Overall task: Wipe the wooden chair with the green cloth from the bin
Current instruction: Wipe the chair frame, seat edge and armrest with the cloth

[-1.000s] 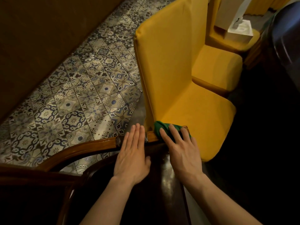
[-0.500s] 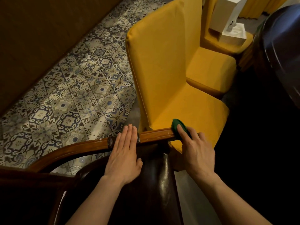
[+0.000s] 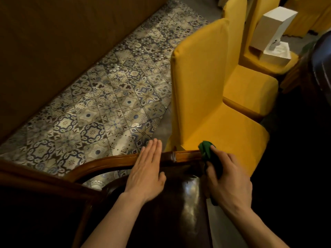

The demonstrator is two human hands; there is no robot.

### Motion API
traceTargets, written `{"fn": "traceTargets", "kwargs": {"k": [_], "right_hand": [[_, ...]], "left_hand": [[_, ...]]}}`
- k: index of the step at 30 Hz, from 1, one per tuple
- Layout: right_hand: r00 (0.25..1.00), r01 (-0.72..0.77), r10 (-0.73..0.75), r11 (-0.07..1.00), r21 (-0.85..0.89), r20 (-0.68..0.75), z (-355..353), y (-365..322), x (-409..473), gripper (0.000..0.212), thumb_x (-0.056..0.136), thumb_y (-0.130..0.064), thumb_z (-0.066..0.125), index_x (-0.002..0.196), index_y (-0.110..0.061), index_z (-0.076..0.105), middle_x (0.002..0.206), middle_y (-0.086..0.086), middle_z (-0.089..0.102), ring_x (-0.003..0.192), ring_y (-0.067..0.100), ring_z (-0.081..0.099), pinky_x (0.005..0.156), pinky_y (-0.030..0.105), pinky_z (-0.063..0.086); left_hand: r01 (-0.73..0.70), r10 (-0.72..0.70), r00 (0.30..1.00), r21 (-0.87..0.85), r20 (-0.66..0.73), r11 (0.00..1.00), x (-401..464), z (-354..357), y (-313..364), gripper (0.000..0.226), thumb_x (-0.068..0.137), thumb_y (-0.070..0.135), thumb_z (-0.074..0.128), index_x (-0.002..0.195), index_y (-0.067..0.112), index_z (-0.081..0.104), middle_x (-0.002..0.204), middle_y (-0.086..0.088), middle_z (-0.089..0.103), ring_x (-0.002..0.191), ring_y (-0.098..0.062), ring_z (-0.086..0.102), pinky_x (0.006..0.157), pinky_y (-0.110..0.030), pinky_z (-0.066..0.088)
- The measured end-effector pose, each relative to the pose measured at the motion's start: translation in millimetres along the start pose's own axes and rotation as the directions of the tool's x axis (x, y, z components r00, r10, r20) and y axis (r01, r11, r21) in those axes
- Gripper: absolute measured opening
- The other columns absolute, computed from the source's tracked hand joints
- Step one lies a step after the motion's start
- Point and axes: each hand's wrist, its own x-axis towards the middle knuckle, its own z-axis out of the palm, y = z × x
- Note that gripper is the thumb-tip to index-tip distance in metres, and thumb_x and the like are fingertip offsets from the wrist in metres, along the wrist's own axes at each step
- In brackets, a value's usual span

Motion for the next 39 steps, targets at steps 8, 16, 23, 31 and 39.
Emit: {"fn": "traceTargets", "kwargs": {"k": [8,16,23,31,39], "right_hand": [[0.941,0.307,-0.317,0.947,0.089,0.12,44.3,-121.3,-2.8,0.051,0.09,-0.028,0.063,0.14,-0.028,0.051,0.12,-0.005,0.059,0.1,0.019,0.057,0.065,0.032,0.051],[0.81,0.574,-0.524,0.801,-0.171,0.262,121.7,-166.7,-17.6,0.051,0.093,-0.022,0.053,0.144,-0.025,0.047,0.14,0.007,0.057,0.107,0.035,0.054,0.092,0.051,0.04],[0.767,0.628,-0.583,0.768,-0.124,0.27,144.3,-174.1,-20.7,0.05,0.092,-0.024,0.047,0.142,-0.022,0.05,0.141,0.008,0.057,0.112,0.039,0.052,0.09,0.047,0.046],[0.747,0.648,-0.585,0.747,-0.148,0.316,133.2,-169.2,-8.5,0.051,0.091,-0.026,0.061,0.141,-0.023,0.052,0.137,0.006,0.059,0.109,0.035,0.053,0.086,0.043,0.046],[0.77,0.61,-0.477,0.744,-0.273,0.424,100.3,-143.1,4.9,0.057,0.091,-0.021,0.057,0.147,-0.022,0.045,0.14,0.007,0.055,0.109,0.034,0.051,0.088,0.045,0.045]], "left_hand": [[0.296,-0.285,0.954,0.14,-0.098,0.945,-34.6,-23.0,-98.8,0.117,0.084,0.048,0.063,0.151,0.012,-0.026,0.162,-0.008,-0.025,0.148,-0.02,-0.026,0.121,-0.038,-0.011],[0.23,-0.216,0.972,0.192,-0.09,0.954,-45.2,-22.3,-127.0,0.104,0.087,0.049,0.051,0.154,0.009,-0.017,0.164,-0.008,-0.018,0.148,-0.019,-0.024,0.122,-0.037,-0.01],[0.234,-0.219,0.97,0.151,-0.107,0.96,-43.8,-17.9,-131.2,0.097,0.086,0.053,0.042,0.156,0.005,-0.006,0.165,-0.01,-0.009,0.151,-0.019,-0.017,0.123,-0.041,0.002],[0.219,-0.202,0.972,0.147,-0.122,0.965,-44.6,-17.6,-134.3,0.084,0.094,0.056,0.021,0.157,0.007,-0.005,0.166,-0.008,-0.006,0.151,-0.016,-0.015,0.123,-0.039,0.002],[0.256,-0.237,0.961,0.128,-0.144,0.958,-44.3,-16.9,-131.2,0.074,0.101,0.055,0.011,0.157,0.009,-0.005,0.166,-0.007,-0.005,0.151,-0.016,-0.015,0.123,-0.04,0.001]]}}
